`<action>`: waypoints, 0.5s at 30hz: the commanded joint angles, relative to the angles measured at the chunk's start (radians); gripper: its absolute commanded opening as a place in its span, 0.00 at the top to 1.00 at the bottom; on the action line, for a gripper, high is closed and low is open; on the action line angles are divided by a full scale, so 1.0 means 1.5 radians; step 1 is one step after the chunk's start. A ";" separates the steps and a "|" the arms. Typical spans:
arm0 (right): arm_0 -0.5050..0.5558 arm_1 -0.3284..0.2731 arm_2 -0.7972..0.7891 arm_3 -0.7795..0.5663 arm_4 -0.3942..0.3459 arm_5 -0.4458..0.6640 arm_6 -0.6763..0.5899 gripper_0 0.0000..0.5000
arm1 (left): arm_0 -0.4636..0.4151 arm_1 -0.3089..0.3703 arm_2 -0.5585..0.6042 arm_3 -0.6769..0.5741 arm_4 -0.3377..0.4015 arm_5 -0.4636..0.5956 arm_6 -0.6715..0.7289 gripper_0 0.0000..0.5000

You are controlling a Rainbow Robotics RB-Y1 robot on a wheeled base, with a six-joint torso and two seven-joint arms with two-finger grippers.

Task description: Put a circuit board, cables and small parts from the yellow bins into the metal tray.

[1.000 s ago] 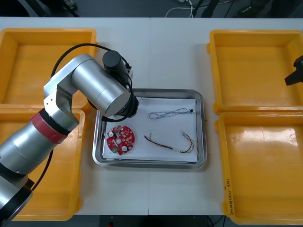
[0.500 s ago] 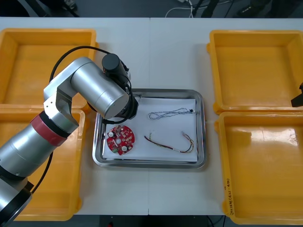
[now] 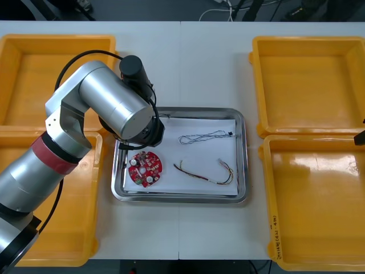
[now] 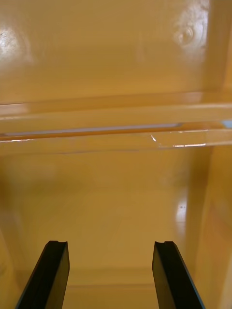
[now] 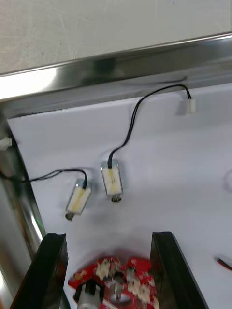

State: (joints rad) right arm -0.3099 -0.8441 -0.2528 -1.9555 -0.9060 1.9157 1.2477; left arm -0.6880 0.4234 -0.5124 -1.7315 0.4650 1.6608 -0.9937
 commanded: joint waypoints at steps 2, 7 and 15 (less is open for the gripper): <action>0.037 -0.027 -0.023 -0.066 -0.007 0.003 -0.042 0.00 | -0.025 0.012 0.087 -0.059 0.049 0.074 -0.011 0.00; 0.060 -0.027 -0.024 -0.078 -0.012 -0.027 -0.044 0.00 | -0.041 0.026 0.170 -0.073 0.099 0.148 -0.058 0.00; 0.084 -0.026 -0.026 -0.098 -0.012 -0.050 -0.052 0.00 | -0.051 0.049 0.268 -0.080 0.117 0.173 -0.137 0.00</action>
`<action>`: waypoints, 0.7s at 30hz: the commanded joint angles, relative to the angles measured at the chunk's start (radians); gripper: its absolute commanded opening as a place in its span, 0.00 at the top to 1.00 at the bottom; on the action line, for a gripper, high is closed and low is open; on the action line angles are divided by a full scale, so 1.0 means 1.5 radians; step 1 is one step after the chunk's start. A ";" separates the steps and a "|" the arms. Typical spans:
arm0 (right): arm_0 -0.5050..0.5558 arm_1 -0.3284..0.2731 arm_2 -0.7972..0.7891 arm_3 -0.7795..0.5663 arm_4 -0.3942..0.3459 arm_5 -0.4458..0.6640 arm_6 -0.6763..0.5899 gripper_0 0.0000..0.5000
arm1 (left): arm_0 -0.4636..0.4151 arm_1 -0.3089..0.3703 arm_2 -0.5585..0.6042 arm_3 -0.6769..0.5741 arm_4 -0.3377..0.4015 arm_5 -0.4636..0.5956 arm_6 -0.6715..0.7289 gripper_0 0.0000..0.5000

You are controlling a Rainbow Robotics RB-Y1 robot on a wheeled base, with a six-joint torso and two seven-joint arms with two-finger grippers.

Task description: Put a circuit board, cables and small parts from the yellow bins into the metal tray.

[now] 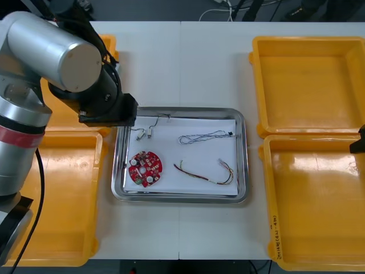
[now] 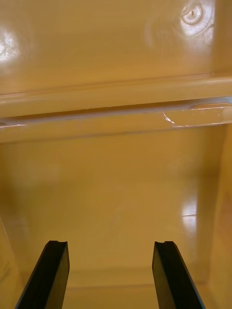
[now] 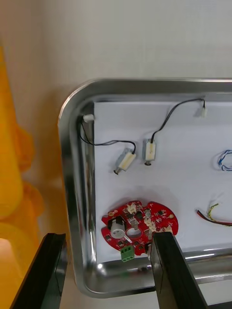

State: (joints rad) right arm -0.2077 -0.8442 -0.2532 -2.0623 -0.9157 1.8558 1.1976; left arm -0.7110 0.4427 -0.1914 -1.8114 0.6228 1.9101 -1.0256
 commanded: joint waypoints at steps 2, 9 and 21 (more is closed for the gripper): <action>0.017 -0.027 -0.027 -0.030 -0.006 -0.013 -0.018 0.00 | -0.035 0.043 0.070 -0.027 0.013 0.007 -0.136 0.00; 0.027 -0.026 -0.026 -0.032 -0.003 -0.024 -0.019 0.00 | -0.029 0.073 0.121 -0.027 0.021 0.007 -0.189 0.00; 0.027 -0.026 -0.027 -0.032 -0.004 -0.030 -0.019 0.00 | 0.029 0.121 0.208 -0.060 0.033 0.007 -0.281 0.00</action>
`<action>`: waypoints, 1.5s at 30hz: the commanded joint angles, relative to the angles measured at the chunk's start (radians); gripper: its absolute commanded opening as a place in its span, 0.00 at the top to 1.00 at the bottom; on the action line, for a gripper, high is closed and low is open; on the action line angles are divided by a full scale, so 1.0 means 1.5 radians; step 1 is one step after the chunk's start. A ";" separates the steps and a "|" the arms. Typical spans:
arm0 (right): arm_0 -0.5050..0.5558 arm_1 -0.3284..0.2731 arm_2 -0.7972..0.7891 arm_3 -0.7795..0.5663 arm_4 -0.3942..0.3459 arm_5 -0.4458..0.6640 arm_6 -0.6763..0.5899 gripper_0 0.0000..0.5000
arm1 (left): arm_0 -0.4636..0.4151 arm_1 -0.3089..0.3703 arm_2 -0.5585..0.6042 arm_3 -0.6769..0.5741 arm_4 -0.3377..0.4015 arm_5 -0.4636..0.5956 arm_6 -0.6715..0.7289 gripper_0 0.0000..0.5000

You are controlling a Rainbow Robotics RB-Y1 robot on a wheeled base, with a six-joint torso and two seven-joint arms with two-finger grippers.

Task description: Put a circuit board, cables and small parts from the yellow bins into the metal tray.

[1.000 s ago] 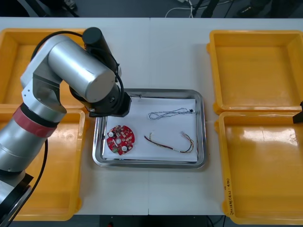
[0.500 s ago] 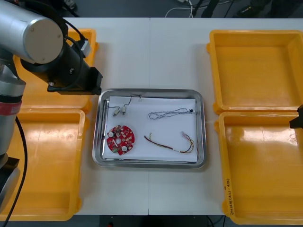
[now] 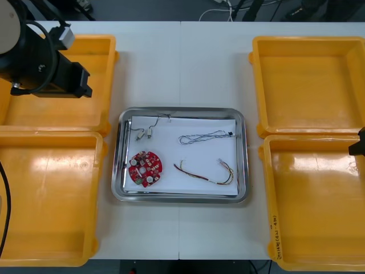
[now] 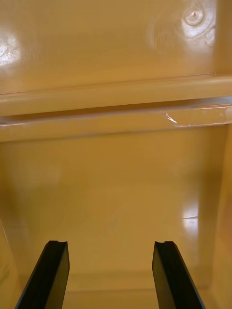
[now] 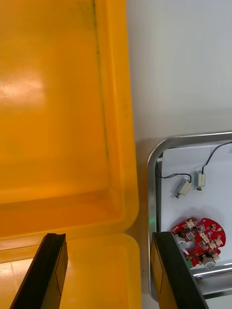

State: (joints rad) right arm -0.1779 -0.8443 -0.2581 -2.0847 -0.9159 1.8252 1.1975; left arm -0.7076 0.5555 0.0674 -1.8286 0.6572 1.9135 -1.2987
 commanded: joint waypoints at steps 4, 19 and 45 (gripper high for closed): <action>0.007 -0.026 -0.023 -0.017 0.002 -0.011 -0.012 0.00 | 0.054 0.062 0.053 -0.068 0.016 0.004 -0.123 0.00; 0.007 -0.026 -0.023 -0.017 0.007 -0.015 -0.001 0.00 | 0.187 0.108 0.142 -0.131 0.038 0.004 -0.179 0.00; 0.007 -0.026 -0.023 -0.017 0.006 -0.011 -0.001 0.00 | 0.341 0.108 0.267 -0.183 0.068 0.004 -0.141 0.00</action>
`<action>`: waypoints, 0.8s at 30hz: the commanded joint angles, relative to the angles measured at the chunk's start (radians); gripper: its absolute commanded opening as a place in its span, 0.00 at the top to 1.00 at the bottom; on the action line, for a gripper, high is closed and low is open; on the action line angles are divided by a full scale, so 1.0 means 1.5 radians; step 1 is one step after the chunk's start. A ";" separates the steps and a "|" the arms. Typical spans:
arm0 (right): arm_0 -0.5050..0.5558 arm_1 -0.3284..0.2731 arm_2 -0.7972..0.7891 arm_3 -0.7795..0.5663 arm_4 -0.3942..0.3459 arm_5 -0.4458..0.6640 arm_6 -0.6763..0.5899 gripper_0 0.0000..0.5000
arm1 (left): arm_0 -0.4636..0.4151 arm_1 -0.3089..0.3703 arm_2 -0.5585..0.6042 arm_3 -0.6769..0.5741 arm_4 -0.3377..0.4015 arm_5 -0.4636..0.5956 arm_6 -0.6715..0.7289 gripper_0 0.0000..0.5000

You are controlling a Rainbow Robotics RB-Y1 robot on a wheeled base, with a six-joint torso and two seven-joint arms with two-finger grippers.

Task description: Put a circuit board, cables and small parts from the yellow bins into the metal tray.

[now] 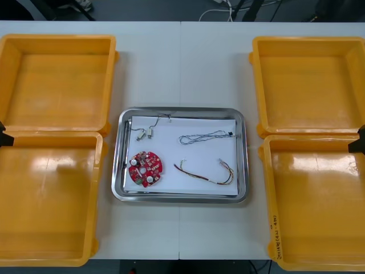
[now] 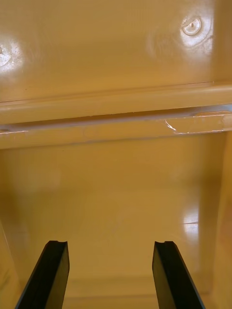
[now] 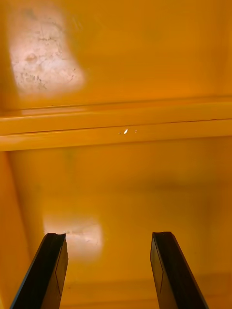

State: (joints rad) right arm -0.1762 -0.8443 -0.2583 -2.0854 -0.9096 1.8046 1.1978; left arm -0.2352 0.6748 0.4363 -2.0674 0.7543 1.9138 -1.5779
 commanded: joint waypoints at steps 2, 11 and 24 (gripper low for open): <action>0.006 -0.026 -0.023 -0.017 0.002 0.003 -0.001 0.00 | 0.030 0.029 0.018 -0.024 0.003 0.004 0.048 0.00; 0.006 -0.026 -0.023 -0.017 0.002 0.003 -0.001 0.00 | 0.034 0.029 -0.005 -0.023 -0.008 0.004 0.061 0.00; 0.006 -0.026 -0.023 -0.017 0.002 0.003 -0.001 0.00 | 0.032 0.029 -0.053 -0.023 -0.051 0.004 0.067 0.00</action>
State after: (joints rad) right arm -0.1762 -0.8443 -0.2583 -2.0854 -0.9096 1.8047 1.1978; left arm -0.2005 0.6751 0.3600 -2.0683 0.6876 1.9139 -1.5764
